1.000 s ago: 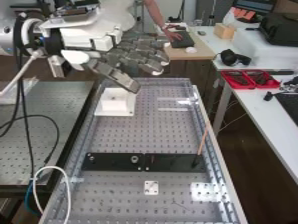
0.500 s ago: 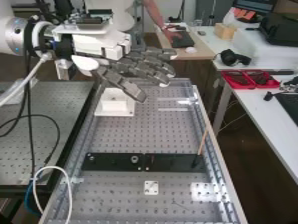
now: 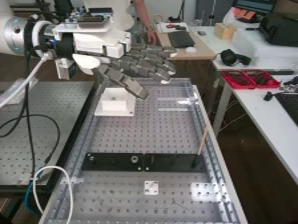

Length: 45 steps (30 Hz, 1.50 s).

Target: Grab the larger nut and place it in the white container

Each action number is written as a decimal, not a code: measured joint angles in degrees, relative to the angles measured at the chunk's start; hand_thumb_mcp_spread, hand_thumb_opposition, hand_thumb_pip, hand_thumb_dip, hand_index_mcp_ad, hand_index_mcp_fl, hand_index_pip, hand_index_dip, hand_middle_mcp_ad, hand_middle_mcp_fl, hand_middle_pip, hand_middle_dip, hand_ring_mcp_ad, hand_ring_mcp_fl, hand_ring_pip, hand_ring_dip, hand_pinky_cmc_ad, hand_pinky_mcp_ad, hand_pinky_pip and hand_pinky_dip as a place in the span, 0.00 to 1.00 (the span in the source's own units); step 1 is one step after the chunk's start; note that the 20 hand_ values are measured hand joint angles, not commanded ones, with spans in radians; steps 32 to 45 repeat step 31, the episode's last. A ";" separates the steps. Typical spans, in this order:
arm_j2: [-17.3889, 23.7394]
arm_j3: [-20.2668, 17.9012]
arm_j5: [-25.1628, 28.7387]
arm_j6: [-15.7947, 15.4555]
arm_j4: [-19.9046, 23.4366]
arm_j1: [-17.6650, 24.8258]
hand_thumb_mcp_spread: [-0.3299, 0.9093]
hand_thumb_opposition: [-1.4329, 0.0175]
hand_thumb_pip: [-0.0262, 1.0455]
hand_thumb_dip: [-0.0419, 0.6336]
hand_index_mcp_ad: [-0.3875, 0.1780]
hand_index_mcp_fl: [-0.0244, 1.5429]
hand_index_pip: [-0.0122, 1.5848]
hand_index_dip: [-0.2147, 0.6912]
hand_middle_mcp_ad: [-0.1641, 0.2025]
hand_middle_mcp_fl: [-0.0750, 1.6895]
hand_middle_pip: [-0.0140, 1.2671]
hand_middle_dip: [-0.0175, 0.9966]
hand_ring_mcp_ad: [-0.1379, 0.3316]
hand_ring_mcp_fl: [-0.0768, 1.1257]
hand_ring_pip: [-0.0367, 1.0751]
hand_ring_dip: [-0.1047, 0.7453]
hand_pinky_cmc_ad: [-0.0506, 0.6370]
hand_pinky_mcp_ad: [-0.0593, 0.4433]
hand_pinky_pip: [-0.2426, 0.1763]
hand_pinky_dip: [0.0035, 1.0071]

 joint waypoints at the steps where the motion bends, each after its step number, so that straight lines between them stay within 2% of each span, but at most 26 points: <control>1: -0.02 0.00 -0.24 -0.09 0.08 -0.07 0.31 0.43 0.62 0.13 0.49 0.04 0.07 0.09 0.69 0.05 0.11 0.27 0.71 0.06 0.11 0.32 0.75 0.84 0.25 0.55; 22: 0.32 -0.48 -4.10 -0.15 -0.82 -1.18 0.31 0.43 0.62 0.13 0.49 0.04 0.07 0.09 0.69 0.05 0.11 0.27 0.71 0.06 0.10 0.32 0.75 0.84 0.25 0.55; 25: 0.38 -0.56 -4.37 -0.19 -0.88 -1.20 0.31 0.43 0.62 0.16 0.49 0.04 0.07 0.09 0.69 0.05 0.11 0.27 0.71 0.06 0.10 0.32 0.75 0.84 0.25 0.55; 45: 0.61 -0.67 -4.75 -0.30 -1.10 -1.24 0.30 0.43 0.62 0.16 0.49 0.04 0.07 0.09 0.69 0.05 0.11 0.27 0.71 0.06 0.10 0.32 0.75 0.84 0.25 0.55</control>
